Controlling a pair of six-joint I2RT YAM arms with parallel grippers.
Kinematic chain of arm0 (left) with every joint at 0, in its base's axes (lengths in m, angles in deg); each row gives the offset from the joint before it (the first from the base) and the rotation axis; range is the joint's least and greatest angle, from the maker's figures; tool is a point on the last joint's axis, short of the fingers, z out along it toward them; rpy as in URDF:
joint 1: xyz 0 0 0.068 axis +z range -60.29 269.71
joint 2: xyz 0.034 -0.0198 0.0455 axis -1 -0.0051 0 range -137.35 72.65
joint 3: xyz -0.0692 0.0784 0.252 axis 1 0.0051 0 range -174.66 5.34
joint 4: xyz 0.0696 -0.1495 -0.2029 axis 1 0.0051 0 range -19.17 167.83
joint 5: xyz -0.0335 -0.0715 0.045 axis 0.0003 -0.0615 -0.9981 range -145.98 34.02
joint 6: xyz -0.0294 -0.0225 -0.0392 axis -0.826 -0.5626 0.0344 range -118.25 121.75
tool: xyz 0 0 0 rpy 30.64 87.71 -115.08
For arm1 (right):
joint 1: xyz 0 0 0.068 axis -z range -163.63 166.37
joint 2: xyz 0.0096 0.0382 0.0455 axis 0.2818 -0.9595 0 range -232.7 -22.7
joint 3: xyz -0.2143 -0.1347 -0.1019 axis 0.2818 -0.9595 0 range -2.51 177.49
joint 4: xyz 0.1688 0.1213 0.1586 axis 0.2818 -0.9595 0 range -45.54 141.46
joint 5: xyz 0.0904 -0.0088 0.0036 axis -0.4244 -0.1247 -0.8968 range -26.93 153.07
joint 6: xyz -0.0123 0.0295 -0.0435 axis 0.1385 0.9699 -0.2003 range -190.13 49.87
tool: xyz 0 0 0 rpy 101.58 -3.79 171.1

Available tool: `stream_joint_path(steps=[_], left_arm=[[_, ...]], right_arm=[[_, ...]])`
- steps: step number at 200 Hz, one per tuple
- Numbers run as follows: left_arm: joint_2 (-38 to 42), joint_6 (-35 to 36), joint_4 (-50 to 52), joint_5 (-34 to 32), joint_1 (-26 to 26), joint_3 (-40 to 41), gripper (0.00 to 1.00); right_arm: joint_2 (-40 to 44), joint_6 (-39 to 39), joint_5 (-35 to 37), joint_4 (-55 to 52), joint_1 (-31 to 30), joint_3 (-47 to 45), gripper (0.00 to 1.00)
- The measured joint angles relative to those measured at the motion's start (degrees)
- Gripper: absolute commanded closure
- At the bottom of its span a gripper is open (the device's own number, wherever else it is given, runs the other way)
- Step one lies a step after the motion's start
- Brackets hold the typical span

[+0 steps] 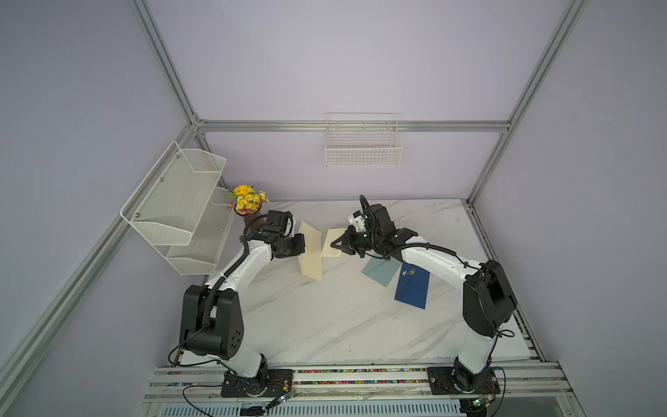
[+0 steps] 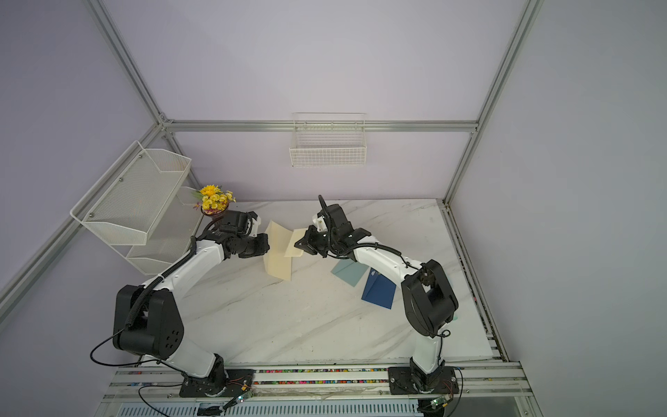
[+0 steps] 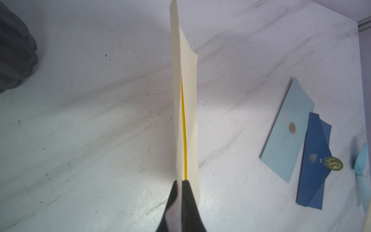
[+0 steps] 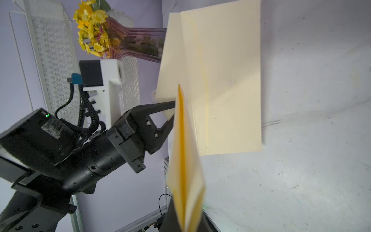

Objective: Fold the letter paper in half and place it into the envelope
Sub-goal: Place the letter paper in the envelope.

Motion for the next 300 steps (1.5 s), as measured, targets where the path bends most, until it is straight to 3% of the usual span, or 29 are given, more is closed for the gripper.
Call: stream_joint_path(steps=[81,200,300], left_arm=[[2.67,0.24,3.45,5.29,-2.75,0.00,1.00],[2.60,0.81,4.17,9.53,-4.79,0.02,1.00],[2.60,-5.46,-6.69,18.91,-4.57,5.95,1.00]], right_arm=[[-8.55,-3.67,2.95,-8.35,-4.46,5.60,1.00],[-12.37,-0.31,-2.32,-2.19,-4.48,7.08,1.00],[-16.44,1.18,-1.42,-1.86,-3.72,8.31,1.00]])
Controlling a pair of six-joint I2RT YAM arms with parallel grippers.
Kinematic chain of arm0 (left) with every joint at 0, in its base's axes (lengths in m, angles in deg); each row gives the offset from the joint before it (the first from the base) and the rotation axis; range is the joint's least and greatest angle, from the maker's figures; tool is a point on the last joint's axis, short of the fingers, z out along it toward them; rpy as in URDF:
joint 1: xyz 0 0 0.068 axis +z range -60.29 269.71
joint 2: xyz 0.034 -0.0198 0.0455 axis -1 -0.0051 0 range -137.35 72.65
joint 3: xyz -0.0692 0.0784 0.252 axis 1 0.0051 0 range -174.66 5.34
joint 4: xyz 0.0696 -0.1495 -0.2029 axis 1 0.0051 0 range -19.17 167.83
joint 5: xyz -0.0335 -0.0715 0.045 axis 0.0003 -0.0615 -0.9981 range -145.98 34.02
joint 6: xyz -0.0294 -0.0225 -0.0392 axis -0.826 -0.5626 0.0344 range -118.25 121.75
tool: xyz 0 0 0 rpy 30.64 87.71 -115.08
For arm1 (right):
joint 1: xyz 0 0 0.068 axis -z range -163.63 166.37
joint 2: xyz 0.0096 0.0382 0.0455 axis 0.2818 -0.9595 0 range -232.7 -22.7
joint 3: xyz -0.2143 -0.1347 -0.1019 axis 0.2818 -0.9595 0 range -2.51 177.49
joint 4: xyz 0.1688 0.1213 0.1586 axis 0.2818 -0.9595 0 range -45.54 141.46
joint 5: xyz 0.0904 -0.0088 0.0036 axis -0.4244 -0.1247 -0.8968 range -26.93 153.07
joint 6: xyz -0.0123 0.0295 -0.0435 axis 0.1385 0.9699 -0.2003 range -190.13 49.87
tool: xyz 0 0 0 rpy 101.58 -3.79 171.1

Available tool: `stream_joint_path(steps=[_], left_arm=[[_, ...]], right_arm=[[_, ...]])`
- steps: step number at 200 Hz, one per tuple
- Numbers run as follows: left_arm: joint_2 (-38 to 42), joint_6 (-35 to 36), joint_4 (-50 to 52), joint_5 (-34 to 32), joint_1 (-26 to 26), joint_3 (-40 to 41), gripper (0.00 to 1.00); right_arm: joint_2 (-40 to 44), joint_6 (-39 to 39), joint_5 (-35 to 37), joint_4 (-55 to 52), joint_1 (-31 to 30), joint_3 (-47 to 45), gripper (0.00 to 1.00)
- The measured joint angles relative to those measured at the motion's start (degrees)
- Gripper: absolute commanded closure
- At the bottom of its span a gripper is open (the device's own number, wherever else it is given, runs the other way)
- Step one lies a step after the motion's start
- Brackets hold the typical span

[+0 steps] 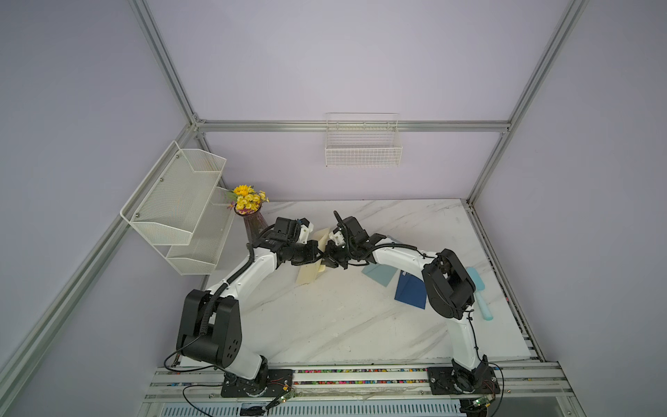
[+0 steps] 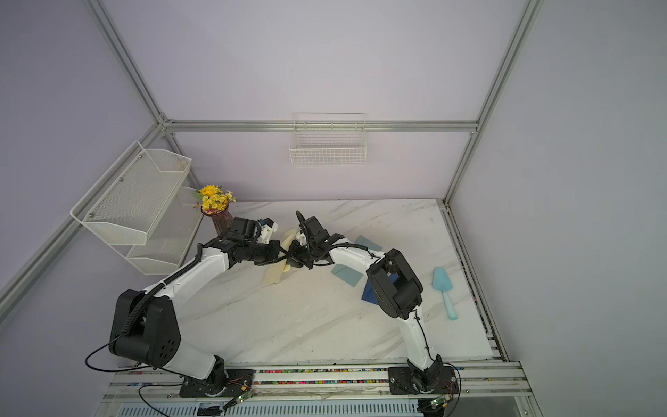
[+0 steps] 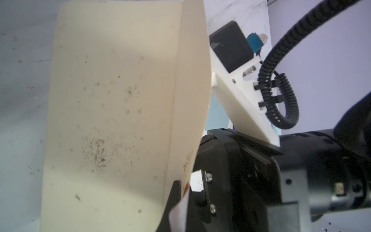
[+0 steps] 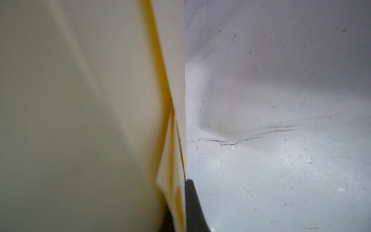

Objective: Fold the letter paper in half and place it into the envelope
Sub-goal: Place the letter paper in the envelope.

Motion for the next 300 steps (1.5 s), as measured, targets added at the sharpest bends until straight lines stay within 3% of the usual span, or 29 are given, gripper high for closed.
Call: stream_joint_path(steps=[36,103,205,245,282,300], left_arm=[[0.00,-1.46,-2.36,0.92,0.42,0.55,1.00],[0.02,-1.29,-3.50,6.14,2.49,0.55,1.00],[-0.42,-1.49,-2.58,8.13,3.56,0.33,1.00],[-0.66,-3.45,-3.39,8.90,3.58,0.35,1.00],[-0.66,-5.75,-5.49,9.99,3.58,0.81,1.00],[-0.66,-6.54,-6.10,10.21,3.58,1.16,1.00]], right_arm=[[0.00,0.15,0.17,-0.11,0.35,0.61,1.00],[2.45,1.07,1.16,-3.98,0.72,0.85,0.76],[10.62,-1.20,1.44,-8.98,1.62,0.28,0.71],[10.43,-4.81,3.08,-11.69,1.90,0.39,0.62],[9.40,-8.31,4.76,-14.51,2.01,1.64,0.41],[8.57,-9.55,5.20,-15.30,2.16,2.40,0.35]])
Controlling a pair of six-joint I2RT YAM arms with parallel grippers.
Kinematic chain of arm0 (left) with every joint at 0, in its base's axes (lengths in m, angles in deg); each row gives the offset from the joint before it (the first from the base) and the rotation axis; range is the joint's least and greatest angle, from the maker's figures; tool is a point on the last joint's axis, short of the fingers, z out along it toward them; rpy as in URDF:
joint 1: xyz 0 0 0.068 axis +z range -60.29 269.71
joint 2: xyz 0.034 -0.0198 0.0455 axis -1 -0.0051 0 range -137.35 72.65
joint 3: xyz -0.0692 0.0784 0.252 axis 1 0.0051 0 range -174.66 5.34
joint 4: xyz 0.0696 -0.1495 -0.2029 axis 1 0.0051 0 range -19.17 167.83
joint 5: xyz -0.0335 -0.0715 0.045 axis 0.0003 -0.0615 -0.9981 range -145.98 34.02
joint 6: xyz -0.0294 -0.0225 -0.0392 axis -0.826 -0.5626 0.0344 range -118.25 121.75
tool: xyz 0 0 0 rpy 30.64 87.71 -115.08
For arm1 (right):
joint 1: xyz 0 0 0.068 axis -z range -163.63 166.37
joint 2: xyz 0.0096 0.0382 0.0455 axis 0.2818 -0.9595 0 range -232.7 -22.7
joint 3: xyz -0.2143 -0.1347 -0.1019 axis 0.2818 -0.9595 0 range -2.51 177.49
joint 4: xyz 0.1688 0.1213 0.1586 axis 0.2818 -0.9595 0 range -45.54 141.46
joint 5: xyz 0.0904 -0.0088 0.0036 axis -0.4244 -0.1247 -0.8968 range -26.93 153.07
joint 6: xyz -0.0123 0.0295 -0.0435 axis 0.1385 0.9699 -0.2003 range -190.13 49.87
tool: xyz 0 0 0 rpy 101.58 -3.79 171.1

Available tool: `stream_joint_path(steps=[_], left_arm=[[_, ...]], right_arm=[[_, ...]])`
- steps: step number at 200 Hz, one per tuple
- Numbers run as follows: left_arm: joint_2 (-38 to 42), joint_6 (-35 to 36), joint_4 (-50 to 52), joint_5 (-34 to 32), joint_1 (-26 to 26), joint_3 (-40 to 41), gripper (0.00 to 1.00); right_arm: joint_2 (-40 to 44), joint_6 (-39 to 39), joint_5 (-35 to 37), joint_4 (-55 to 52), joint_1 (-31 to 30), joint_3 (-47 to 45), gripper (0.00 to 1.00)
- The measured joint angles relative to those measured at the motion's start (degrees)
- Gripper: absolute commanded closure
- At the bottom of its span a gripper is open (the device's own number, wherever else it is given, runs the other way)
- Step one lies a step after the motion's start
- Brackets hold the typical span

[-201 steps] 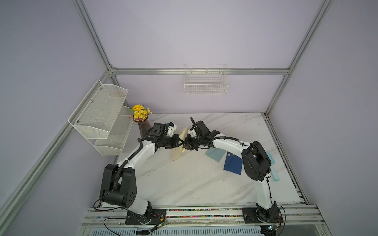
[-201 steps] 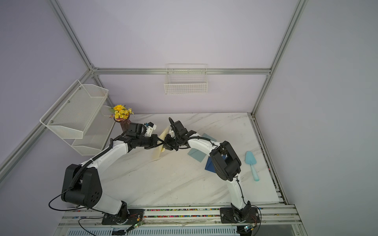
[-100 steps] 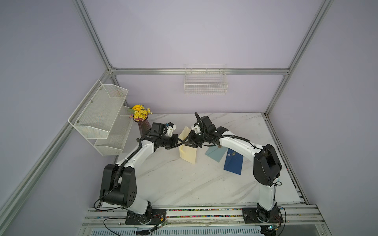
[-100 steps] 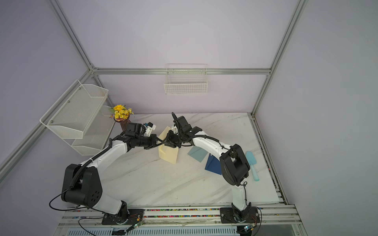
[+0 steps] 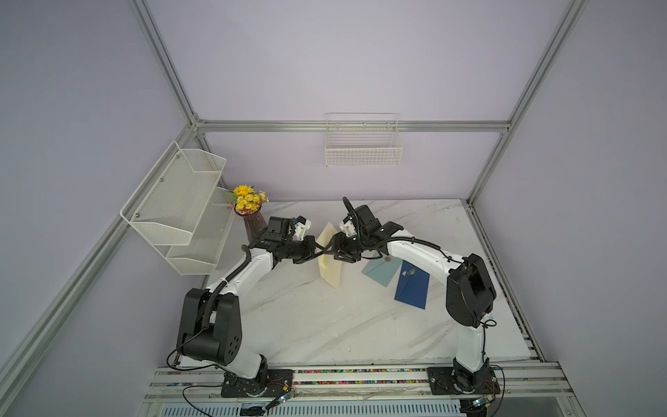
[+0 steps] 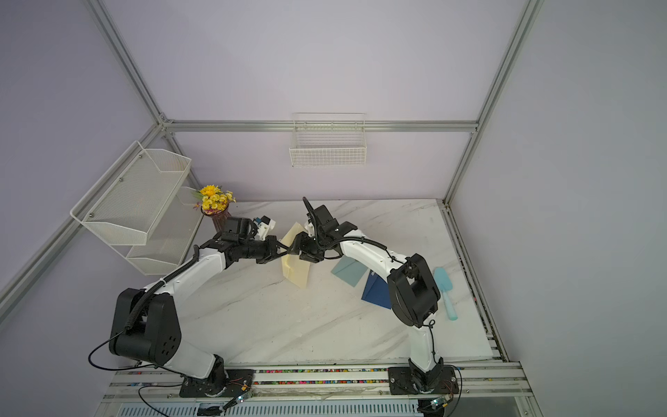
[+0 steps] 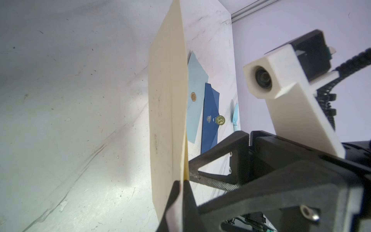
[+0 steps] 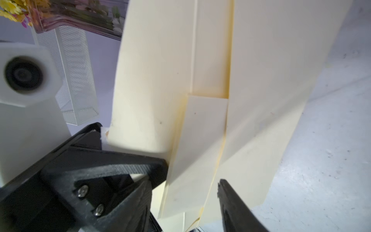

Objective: Fold the letter paper in half and place it into the envelope
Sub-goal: Place the letter paper in the envelope.

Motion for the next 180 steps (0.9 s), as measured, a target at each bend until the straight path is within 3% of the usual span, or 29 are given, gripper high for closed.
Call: stream_joint_path(steps=[180], left_arm=[[0.00,-5.33,-5.90,2.56,1.01,2.80,1.00]], right_arm=[[-4.68,-5.70,5.88,-5.18,0.48,1.38,0.32]])
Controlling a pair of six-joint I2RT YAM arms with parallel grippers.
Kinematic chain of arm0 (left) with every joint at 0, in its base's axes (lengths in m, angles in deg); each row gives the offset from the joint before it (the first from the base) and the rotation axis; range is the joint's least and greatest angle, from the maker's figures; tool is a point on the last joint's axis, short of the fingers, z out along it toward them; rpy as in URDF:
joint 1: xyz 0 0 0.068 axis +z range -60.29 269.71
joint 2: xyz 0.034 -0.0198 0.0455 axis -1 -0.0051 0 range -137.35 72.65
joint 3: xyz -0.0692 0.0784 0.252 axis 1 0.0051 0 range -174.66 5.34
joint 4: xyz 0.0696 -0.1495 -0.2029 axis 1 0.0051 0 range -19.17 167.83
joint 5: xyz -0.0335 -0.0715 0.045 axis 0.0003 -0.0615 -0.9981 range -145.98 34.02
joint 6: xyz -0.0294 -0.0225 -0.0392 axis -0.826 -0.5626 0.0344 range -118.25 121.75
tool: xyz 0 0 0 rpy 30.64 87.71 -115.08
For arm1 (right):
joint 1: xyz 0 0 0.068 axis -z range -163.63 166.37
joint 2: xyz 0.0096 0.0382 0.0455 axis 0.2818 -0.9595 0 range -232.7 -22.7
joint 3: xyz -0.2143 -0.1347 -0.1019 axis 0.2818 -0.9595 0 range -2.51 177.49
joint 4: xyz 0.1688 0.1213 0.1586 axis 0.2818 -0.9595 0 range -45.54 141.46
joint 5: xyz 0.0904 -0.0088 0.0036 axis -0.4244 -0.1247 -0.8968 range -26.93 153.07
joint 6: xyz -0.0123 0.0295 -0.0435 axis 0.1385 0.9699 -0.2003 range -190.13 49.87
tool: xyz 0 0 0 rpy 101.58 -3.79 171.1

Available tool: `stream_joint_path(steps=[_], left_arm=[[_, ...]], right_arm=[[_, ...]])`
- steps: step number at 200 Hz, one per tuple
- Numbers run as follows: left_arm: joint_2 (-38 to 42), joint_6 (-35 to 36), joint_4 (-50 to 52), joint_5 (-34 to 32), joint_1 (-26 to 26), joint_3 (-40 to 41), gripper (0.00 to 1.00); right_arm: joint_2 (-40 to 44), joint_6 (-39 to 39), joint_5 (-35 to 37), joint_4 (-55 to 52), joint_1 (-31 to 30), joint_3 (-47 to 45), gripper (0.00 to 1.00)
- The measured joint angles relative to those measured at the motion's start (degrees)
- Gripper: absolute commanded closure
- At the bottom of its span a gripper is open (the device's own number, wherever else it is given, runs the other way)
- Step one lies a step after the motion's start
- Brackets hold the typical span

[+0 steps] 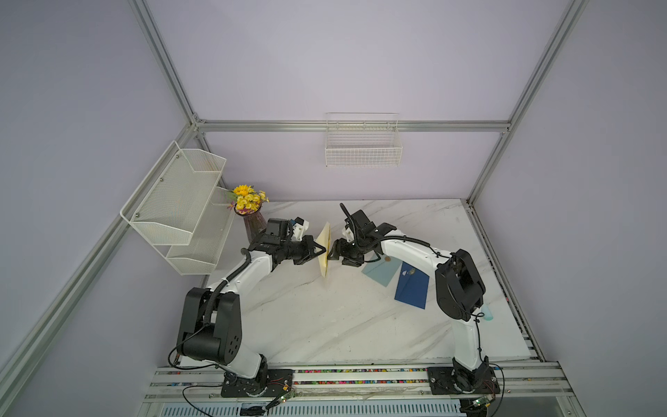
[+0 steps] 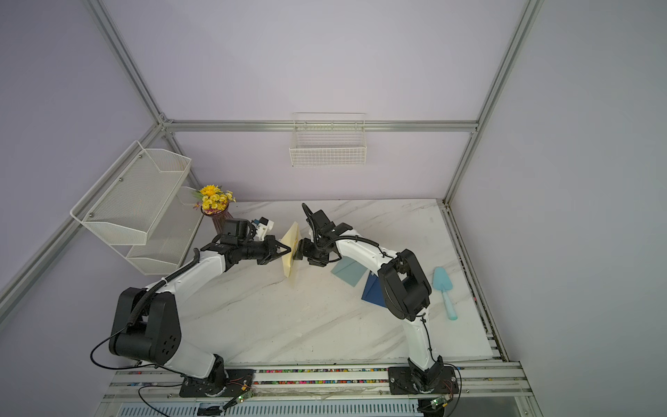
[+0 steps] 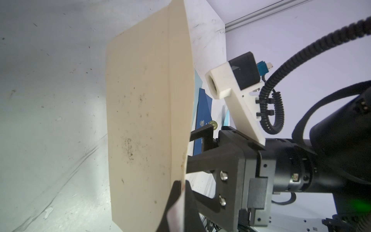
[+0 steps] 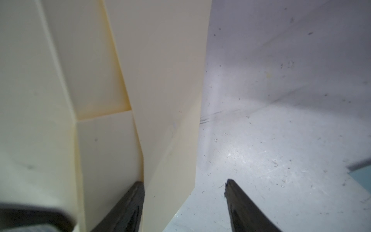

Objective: Fold the letter paper in half and place it into the envelope
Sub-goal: Place the letter paper in the envelope.

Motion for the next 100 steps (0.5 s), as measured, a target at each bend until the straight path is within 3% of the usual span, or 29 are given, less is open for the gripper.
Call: stream_joint_path(steps=[25,49,77,100], left_arm=[[0.00,-0.07,-0.63,0.79,0.85,0.52,1.00],[0.00,-0.09,-1.42,1.44,1.88,1.36,1.00],[-0.07,-0.52,-1.81,2.47,2.71,1.57,1.00],[-0.24,-0.96,-2.58,3.04,2.82,1.57,1.00]], right_arm=[[0.79,-0.72,-1.05,-0.50,0.02,0.13,0.29],[4.07,-1.20,-2.71,-0.33,0.07,-1.46,0.14],[8.04,-1.16,-4.24,0.09,0.07,-3.50,0.03],[8.72,-1.03,-4.98,0.70,0.07,-3.85,0.03]])
